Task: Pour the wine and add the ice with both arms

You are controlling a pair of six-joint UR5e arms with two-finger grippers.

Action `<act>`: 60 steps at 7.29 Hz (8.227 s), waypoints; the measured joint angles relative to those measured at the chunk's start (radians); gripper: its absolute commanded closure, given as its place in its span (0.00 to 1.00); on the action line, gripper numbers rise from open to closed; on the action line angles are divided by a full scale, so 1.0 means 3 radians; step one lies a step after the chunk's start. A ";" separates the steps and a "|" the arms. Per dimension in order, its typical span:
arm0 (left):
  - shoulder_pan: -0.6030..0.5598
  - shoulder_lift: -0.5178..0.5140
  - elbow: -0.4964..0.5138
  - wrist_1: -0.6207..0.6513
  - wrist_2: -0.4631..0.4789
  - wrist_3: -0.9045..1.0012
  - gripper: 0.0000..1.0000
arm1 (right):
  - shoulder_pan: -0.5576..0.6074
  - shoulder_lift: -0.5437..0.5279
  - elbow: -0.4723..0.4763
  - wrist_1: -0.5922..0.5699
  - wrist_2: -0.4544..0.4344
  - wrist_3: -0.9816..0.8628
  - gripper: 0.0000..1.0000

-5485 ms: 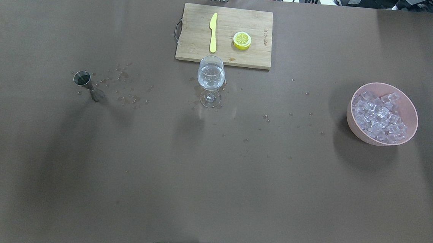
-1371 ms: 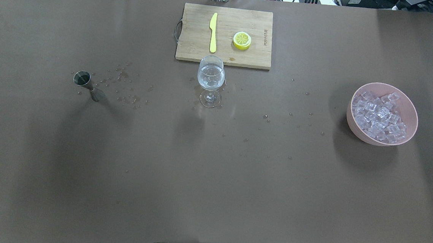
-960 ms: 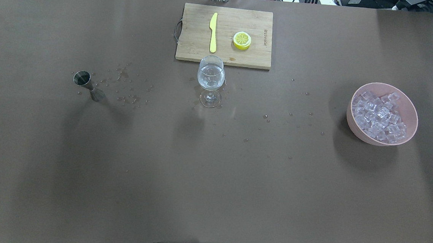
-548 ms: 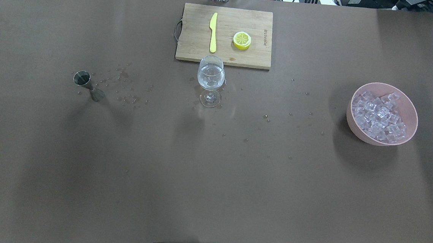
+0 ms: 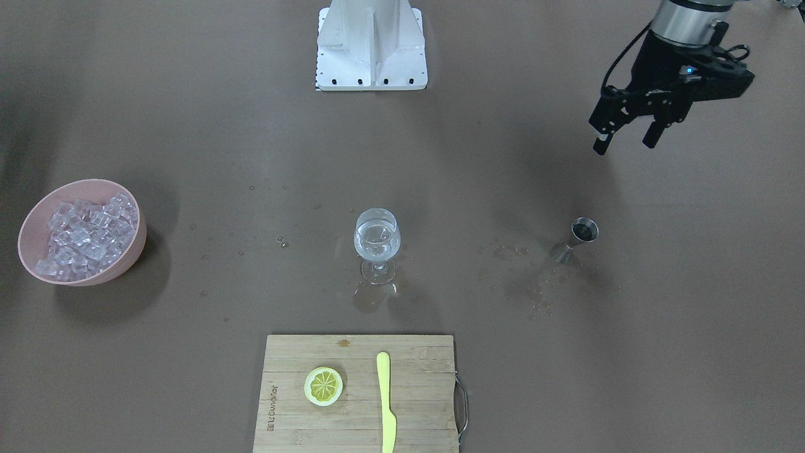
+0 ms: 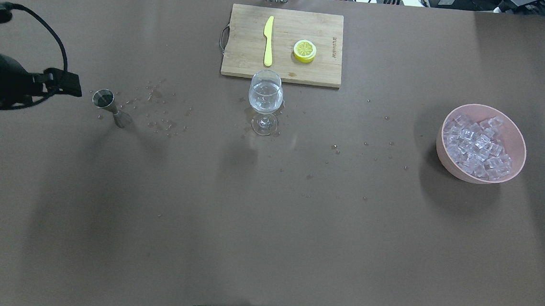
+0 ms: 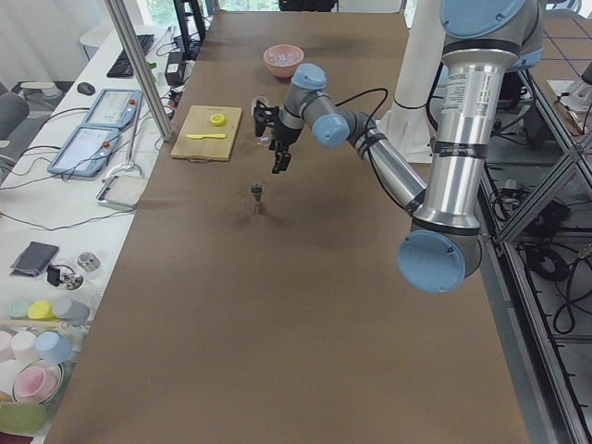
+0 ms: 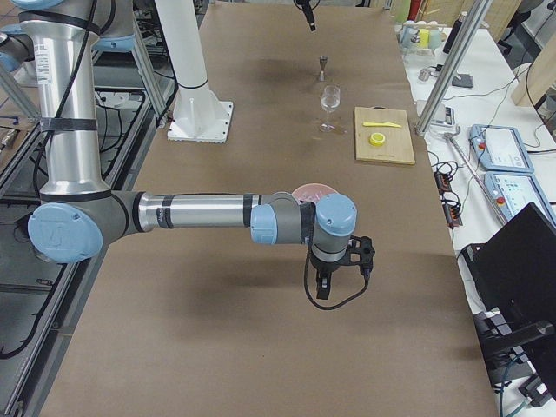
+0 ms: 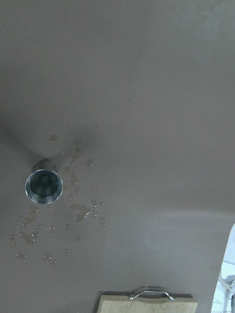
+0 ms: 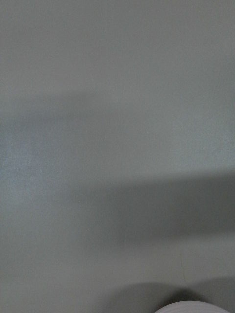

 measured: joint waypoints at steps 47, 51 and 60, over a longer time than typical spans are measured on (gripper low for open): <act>0.1115 -0.0938 0.1572 0.0392 0.3752 -0.1767 1.00 | -0.0036 0.0029 -0.0027 -0.0017 0.0007 0.0021 0.00; 0.1076 -0.0941 0.1533 -0.0618 0.3742 -0.0883 1.00 | -0.0040 0.0032 -0.0031 -0.0018 0.0002 0.0023 0.00; 0.1054 -0.1271 0.1491 -0.1833 0.2808 0.0537 1.00 | -0.0093 0.0068 -0.0016 -0.0016 0.0021 0.0055 0.00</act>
